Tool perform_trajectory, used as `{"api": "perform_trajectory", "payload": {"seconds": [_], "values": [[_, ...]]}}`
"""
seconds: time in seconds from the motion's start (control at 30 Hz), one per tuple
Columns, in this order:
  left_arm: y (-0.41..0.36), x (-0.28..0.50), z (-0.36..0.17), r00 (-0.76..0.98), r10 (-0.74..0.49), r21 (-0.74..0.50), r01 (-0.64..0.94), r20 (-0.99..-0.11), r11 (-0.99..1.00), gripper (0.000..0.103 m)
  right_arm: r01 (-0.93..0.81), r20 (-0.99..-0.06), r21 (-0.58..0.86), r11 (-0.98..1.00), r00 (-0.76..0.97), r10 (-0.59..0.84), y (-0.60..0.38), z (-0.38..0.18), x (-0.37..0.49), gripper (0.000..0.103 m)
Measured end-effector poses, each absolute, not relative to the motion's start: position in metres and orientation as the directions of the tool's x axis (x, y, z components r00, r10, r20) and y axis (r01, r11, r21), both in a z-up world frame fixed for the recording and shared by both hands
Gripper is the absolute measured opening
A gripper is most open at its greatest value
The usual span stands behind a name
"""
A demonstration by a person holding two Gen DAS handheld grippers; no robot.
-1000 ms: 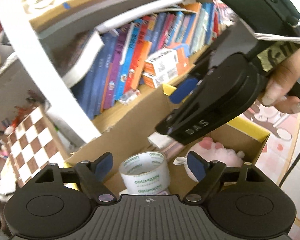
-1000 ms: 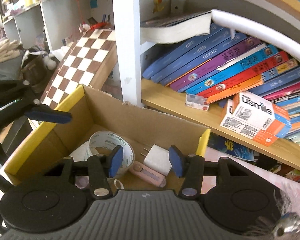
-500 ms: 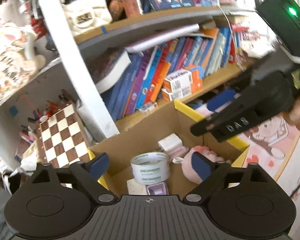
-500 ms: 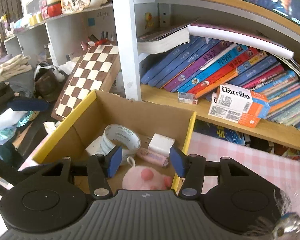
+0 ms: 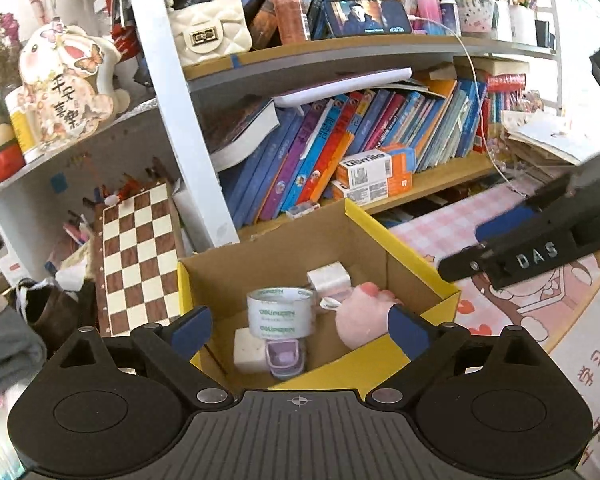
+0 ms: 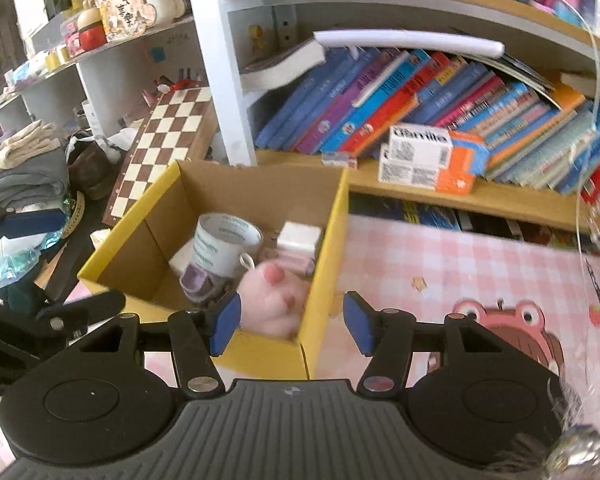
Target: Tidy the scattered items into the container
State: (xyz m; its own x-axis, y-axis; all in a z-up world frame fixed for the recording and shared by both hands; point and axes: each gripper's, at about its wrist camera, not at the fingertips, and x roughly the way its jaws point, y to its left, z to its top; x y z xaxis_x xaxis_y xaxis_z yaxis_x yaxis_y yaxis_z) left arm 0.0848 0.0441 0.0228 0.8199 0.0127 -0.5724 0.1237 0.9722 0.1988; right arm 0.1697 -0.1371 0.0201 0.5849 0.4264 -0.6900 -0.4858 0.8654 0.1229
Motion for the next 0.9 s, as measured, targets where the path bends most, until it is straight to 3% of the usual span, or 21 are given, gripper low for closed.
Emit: {"api": "perform_trajectory", "payload": {"seconds": [0.37,0.73,0.9], "values": [[0.036,0.066,0.013,0.812,0.071,0.106,-0.012,-0.579,0.994,0.098,-0.414,-0.711,0.121,0.902,0.599,0.369,-0.170,0.002,0.134,0.060],[0.025,0.052,-0.003,0.785,0.143,0.101,-0.103,-0.602,0.990,0.098,-0.362,-0.730,0.093,0.928,0.609,0.311,-0.197,-0.014,0.109,0.065],[0.013,0.044,-0.006,0.787,0.167,0.128,-0.113,-0.593,0.985,0.098,-0.333,-0.725,0.070,0.940,0.631,0.277,-0.204,-0.019,0.099,0.075]]}}
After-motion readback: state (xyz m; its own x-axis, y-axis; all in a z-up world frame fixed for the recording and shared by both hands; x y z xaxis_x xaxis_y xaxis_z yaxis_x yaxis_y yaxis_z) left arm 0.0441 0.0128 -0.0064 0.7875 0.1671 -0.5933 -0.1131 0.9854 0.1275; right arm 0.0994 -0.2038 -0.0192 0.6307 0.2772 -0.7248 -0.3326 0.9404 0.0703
